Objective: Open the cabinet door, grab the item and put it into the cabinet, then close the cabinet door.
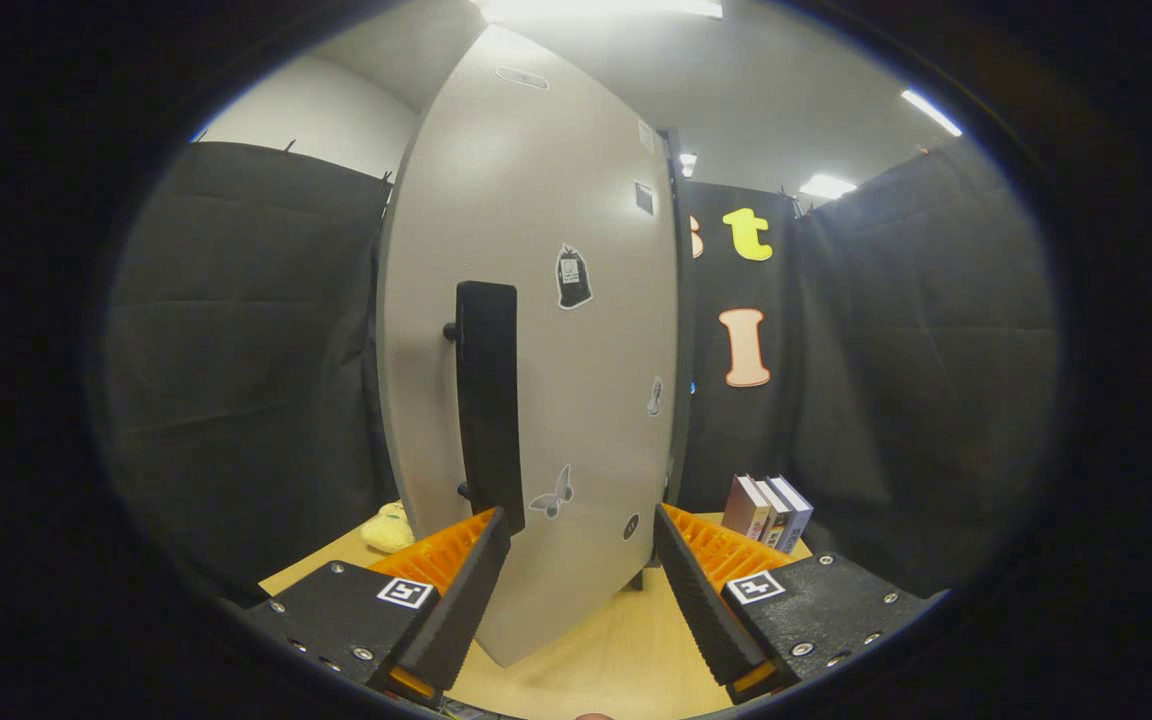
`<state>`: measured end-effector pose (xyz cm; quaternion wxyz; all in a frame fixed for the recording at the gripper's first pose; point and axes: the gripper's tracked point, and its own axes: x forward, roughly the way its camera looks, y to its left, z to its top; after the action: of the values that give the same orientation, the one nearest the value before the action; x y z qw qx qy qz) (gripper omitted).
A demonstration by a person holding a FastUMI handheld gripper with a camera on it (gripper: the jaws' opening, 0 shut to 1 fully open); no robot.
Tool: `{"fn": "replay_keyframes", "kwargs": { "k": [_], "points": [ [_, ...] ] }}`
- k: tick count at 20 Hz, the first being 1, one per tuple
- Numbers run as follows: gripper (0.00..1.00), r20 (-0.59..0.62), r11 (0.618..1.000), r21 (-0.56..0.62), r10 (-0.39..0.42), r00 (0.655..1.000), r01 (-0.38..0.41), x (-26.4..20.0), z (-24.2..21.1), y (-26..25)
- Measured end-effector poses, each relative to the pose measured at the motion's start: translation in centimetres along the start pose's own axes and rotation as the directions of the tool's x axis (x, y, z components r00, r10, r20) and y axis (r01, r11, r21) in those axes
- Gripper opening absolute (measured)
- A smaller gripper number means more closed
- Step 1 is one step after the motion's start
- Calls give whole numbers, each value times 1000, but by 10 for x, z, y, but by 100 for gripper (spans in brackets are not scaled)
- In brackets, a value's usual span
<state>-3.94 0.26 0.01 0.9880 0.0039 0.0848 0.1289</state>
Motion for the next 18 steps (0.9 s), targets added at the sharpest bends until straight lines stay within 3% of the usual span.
{"fn": "replay_keyframes", "kwargs": {
  "k": [12, 18],
  "points": [
    [91, 2, 999, -1, 47, 999, -47, 50, -2, 75],
    [92, 8, 998, -8, 62, 998, -62, 82, -1, 80]
  ]
}}
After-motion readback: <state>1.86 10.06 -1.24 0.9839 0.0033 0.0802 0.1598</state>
